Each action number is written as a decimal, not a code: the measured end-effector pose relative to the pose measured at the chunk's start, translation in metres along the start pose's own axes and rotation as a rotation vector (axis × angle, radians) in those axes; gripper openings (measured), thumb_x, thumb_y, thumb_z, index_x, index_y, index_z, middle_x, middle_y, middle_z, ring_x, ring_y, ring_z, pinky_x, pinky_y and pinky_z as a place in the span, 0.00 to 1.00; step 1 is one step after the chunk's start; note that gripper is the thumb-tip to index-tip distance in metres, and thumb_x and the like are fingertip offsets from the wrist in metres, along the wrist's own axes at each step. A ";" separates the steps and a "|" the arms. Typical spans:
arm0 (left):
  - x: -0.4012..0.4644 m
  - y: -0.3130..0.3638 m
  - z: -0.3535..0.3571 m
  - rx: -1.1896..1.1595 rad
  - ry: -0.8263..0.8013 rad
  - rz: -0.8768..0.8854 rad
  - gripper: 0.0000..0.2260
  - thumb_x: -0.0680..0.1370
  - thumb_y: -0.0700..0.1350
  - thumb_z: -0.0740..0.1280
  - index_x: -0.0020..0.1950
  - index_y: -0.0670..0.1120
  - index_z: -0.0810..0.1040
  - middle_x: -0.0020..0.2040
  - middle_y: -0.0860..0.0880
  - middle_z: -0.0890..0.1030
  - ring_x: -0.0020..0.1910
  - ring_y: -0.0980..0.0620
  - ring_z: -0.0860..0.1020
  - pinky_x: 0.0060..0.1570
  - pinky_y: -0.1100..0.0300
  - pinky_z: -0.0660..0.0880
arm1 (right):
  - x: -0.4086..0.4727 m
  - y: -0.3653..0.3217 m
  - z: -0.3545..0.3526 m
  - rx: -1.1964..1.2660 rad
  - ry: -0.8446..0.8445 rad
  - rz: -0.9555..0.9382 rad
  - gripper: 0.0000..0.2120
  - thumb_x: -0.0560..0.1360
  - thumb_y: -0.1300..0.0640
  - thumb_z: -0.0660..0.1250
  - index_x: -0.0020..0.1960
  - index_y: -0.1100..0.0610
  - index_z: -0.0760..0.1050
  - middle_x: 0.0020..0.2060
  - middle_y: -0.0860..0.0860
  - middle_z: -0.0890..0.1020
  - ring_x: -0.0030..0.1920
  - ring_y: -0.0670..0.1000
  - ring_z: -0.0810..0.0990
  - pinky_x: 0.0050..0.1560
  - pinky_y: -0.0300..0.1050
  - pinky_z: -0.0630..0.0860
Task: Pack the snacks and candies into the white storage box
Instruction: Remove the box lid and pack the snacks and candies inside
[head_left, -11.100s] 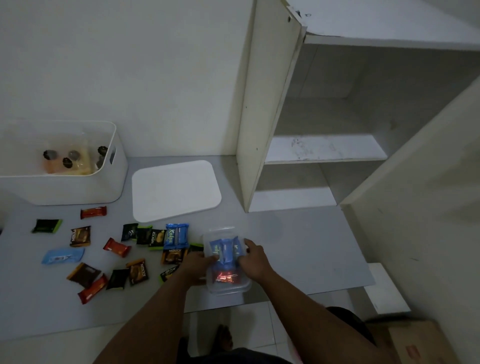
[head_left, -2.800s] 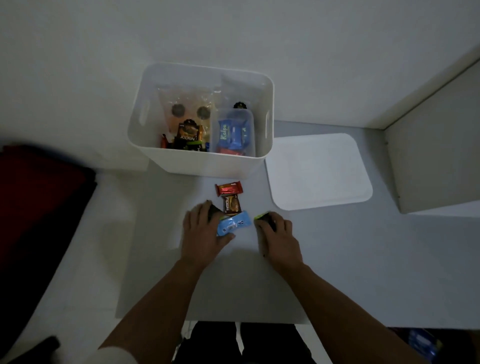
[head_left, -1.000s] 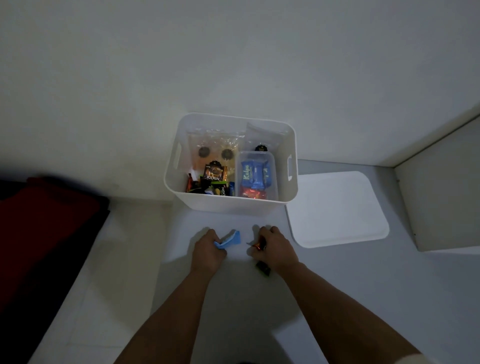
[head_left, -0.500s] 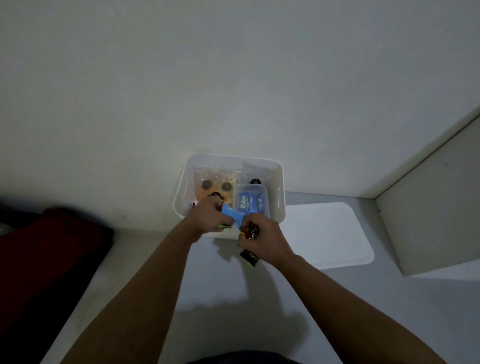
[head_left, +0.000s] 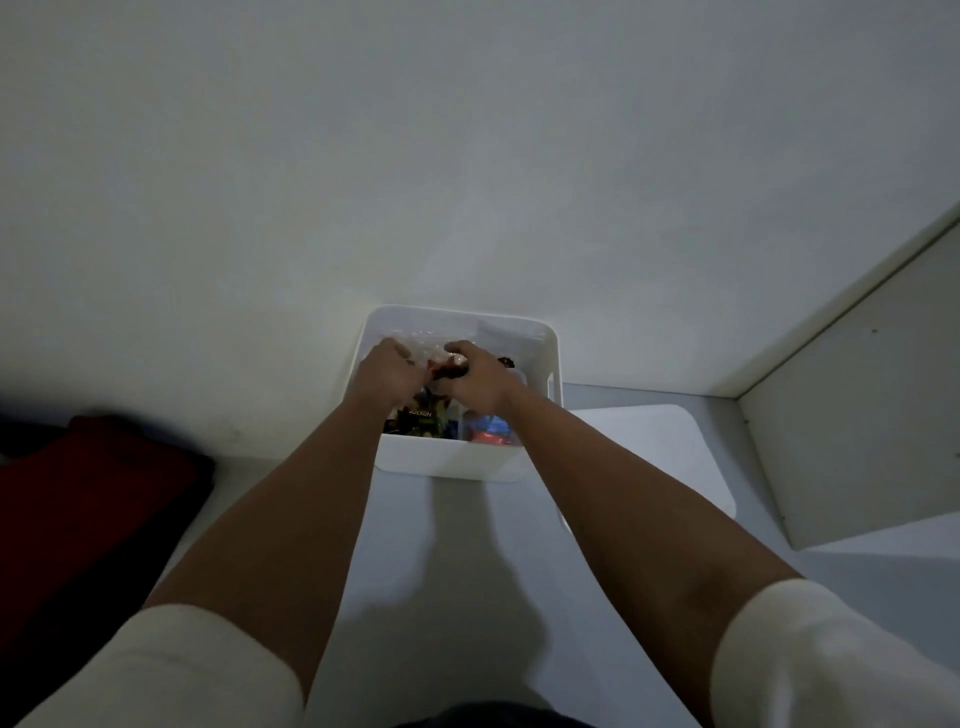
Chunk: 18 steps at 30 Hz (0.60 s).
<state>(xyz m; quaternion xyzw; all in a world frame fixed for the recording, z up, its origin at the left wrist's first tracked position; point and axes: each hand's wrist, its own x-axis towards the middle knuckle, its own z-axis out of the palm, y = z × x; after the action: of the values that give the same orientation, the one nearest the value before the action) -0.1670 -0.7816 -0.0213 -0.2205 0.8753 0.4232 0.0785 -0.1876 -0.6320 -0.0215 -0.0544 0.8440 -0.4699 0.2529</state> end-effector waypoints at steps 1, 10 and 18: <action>-0.001 0.000 0.002 0.001 0.002 -0.002 0.20 0.74 0.47 0.73 0.63 0.42 0.76 0.56 0.44 0.81 0.57 0.43 0.80 0.58 0.52 0.77 | -0.001 -0.001 -0.002 0.042 -0.051 0.042 0.32 0.75 0.59 0.73 0.76 0.56 0.64 0.59 0.51 0.76 0.55 0.53 0.77 0.46 0.43 0.79; -0.016 0.036 0.046 -0.032 -0.004 0.078 0.14 0.73 0.52 0.69 0.57 0.51 0.78 0.53 0.51 0.81 0.50 0.49 0.79 0.55 0.54 0.76 | -0.015 0.058 -0.072 0.127 0.406 -0.002 0.09 0.71 0.58 0.66 0.44 0.45 0.81 0.44 0.50 0.86 0.47 0.55 0.85 0.53 0.55 0.83; -0.067 0.128 0.172 -0.070 -0.230 0.200 0.10 0.74 0.47 0.68 0.54 0.48 0.81 0.55 0.46 0.84 0.52 0.46 0.82 0.56 0.51 0.79 | -0.067 0.154 -0.169 0.162 0.609 0.154 0.08 0.70 0.54 0.64 0.44 0.47 0.81 0.42 0.49 0.86 0.44 0.55 0.84 0.51 0.58 0.83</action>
<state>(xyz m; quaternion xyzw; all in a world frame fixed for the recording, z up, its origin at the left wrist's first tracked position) -0.1737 -0.5568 -0.0176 -0.0851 0.8629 0.4815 0.1280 -0.1879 -0.3951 -0.0498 0.1730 0.8424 -0.5096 0.0272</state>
